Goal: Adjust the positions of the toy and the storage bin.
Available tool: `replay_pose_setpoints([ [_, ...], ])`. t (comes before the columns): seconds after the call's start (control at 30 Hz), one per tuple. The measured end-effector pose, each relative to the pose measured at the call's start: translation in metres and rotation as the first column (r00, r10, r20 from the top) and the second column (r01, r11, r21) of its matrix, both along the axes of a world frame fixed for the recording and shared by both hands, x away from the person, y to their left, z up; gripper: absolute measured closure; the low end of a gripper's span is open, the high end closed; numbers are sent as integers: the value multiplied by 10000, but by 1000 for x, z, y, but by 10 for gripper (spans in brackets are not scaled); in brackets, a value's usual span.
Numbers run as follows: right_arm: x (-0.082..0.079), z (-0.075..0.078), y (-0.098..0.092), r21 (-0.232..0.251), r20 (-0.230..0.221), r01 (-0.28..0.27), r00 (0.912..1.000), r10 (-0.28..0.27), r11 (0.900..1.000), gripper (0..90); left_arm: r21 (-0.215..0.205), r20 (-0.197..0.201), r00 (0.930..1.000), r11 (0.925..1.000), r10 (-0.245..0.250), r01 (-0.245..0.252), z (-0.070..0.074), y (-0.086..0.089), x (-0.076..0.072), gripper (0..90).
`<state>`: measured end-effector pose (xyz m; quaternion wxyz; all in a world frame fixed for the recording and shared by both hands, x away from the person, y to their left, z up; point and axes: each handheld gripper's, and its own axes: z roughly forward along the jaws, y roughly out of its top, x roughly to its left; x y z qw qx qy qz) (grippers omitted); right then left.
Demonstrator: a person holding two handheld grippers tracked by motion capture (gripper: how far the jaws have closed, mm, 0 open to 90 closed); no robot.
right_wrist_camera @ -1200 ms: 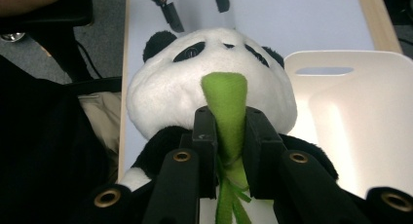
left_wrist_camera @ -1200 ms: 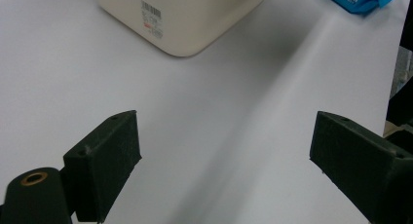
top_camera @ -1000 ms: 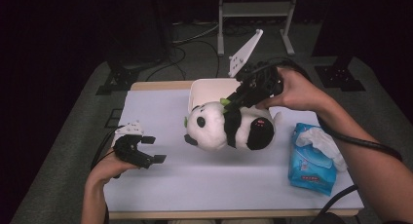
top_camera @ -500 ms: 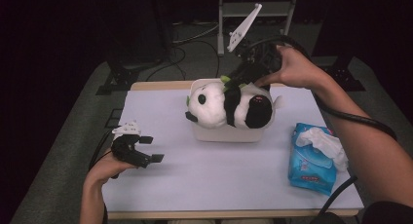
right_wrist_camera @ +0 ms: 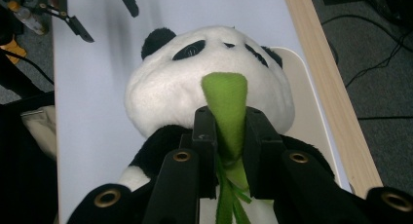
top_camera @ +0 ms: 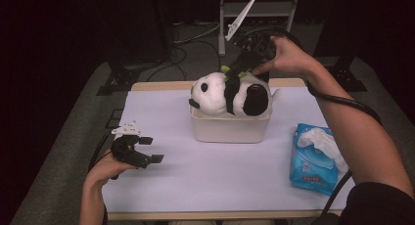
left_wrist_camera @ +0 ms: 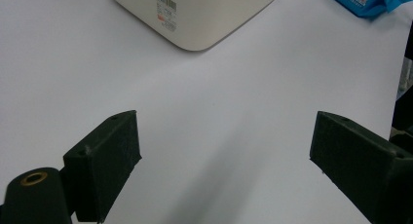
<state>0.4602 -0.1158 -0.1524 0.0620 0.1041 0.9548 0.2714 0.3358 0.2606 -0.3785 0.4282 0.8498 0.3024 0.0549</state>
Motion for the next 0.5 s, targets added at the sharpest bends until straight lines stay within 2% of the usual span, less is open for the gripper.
replay_pose_setpoints([
  [0.1,9,-4,-2,35,-57,83,9999,-83,10000,766,-32,-13,10000,10000,37,-37,0,0,0,101],
  [0.23,19,-11,-1,-145,-100,202,9997,-203,9997,765,-35,-51,10000,10000,50,-50,-1,2,0,101],
  [0.5,37,-28,3,-178,-411,291,9987,-298,9994,765,-14,-74,10000,10000,50,-50,-2,2,2,101],
])
